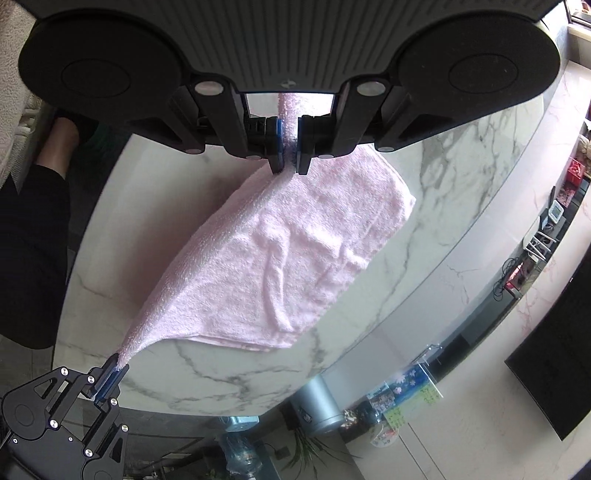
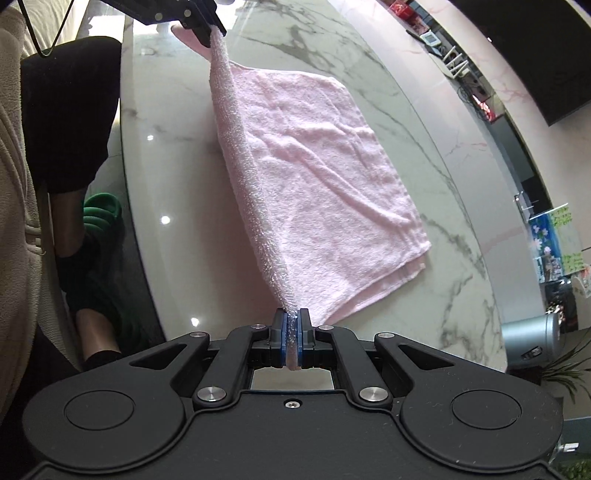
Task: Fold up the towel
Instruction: 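Hold the towel up with both grippers and lower it onto the table, then fold the towel corner with the right gripper over toward the left gripper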
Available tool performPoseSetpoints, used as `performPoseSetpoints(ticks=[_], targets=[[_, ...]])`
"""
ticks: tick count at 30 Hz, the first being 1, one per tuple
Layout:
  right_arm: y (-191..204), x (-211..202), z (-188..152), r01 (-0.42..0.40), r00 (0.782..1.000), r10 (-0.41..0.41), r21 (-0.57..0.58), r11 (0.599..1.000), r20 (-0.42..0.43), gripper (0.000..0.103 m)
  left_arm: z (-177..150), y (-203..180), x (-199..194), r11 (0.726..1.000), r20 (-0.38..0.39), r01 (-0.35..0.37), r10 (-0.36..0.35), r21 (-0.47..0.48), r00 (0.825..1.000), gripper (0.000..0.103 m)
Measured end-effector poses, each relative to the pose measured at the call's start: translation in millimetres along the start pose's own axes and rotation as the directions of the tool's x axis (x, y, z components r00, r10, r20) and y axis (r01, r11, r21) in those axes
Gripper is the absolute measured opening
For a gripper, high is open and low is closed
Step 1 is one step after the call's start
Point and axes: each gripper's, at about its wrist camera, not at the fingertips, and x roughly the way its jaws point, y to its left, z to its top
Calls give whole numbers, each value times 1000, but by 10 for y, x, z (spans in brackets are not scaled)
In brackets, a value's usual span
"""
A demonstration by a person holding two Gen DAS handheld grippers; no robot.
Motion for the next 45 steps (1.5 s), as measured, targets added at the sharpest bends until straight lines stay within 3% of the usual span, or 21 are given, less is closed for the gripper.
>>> performPoseSetpoints(ticks=[5, 10, 13, 18, 21, 25, 33, 45], targets=[[191, 151, -66, -33, 999, 33, 46, 998, -6, 3, -204, -147, 46, 997, -46, 62, -64, -44, 997, 8], [267, 211, -92, -46, 999, 46, 67, 997, 0, 3, -342, -124, -67, 987, -43, 123, -128, -106, 991, 30], [256, 245, -119, -54, 999, 54, 86, 995, 1, 3, -421, -60, -139, 976, -43, 160, -168, -148, 985, 36], [239, 306, -88, -55, 998, 54, 92, 994, 13, 3, -482, 103, -122, 973, -78, 87, -105, -212, 991, 35], [230, 313, -56, -49, 999, 48, 85, 995, 18, 3, -511, 230, -20, 964, -116, 64, -97, -259, 989, 15], [180, 277, -32, -35, 999, 34, 80, 996, 18, 3, -525, 277, 139, 970, -163, 59, -99, -236, 982, 9], [69, 250, 32, -9, 1000, 8, 81, 997, 12, 3, -572, 233, 296, 976, -228, 135, -173, -173, 958, 9], [-216, 236, 428, 56, 998, -56, 5, 998, 22, 3, -562, 177, 399, 979, -278, 185, -202, -87, 939, 8]])
